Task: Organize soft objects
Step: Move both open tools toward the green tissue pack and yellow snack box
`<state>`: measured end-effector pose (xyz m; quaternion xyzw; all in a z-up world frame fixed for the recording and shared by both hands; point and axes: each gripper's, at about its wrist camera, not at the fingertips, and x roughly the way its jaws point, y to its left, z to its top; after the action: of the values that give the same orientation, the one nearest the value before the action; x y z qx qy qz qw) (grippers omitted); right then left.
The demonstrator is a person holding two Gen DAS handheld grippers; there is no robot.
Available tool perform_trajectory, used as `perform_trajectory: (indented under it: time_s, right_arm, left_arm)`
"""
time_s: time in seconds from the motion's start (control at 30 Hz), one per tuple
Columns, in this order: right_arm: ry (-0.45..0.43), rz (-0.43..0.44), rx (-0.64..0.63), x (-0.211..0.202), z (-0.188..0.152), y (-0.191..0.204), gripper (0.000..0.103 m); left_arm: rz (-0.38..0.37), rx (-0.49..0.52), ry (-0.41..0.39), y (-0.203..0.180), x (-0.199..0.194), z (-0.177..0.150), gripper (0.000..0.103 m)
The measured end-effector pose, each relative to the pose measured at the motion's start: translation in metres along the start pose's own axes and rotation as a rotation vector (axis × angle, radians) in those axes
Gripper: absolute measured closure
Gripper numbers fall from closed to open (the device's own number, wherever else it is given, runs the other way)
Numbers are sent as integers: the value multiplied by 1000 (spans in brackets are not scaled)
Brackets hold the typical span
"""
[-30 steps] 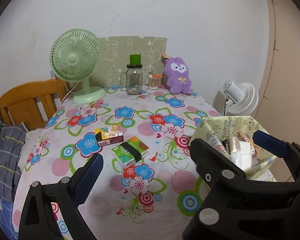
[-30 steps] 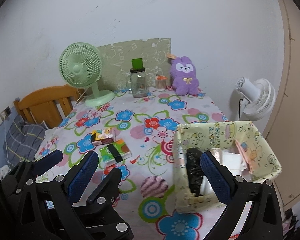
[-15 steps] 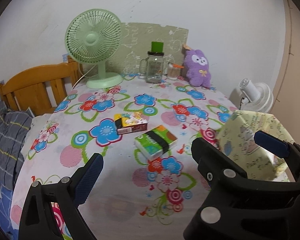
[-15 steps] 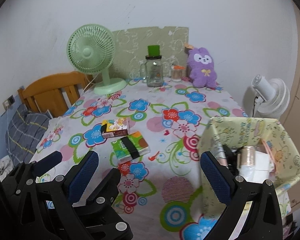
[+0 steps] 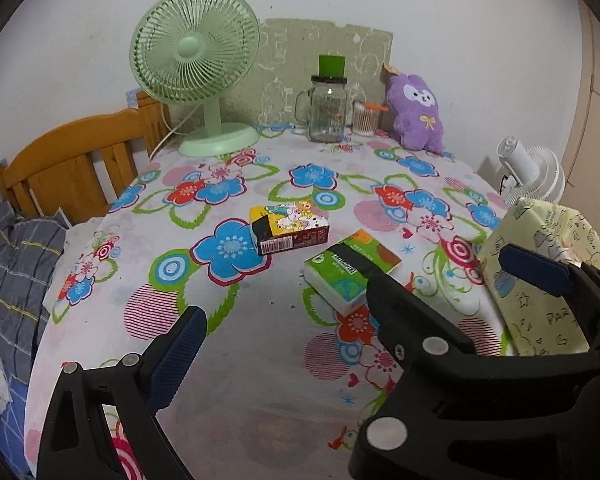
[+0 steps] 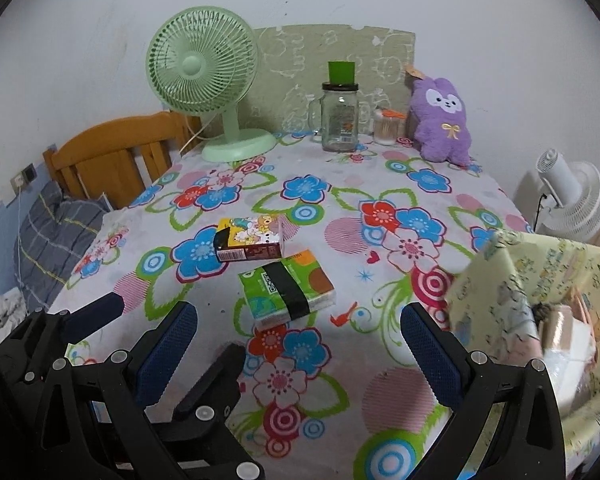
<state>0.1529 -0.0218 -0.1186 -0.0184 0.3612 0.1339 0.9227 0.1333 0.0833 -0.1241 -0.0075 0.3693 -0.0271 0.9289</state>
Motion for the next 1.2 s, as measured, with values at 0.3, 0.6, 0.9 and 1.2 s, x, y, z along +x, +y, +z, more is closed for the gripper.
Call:
perform_trajectory:
  time_s: [0.3, 0.6, 0.9, 1.2]
  right_arm:
    - [22, 7, -8, 32, 8, 4, 0]
    - [39, -9, -56, 58, 14, 7, 0]
    - [81, 7, -49, 77, 11, 8, 2]
    - [147, 52, -42, 92, 8, 7, 28]
  left_arm:
    - [-6, 11, 41, 8, 26, 5, 4]
    - [-15, -3, 72, 11, 47, 7, 4]
    - [-4, -20, 108, 16, 61, 4, 4]
    - [10, -23, 151, 17, 70, 1, 4]
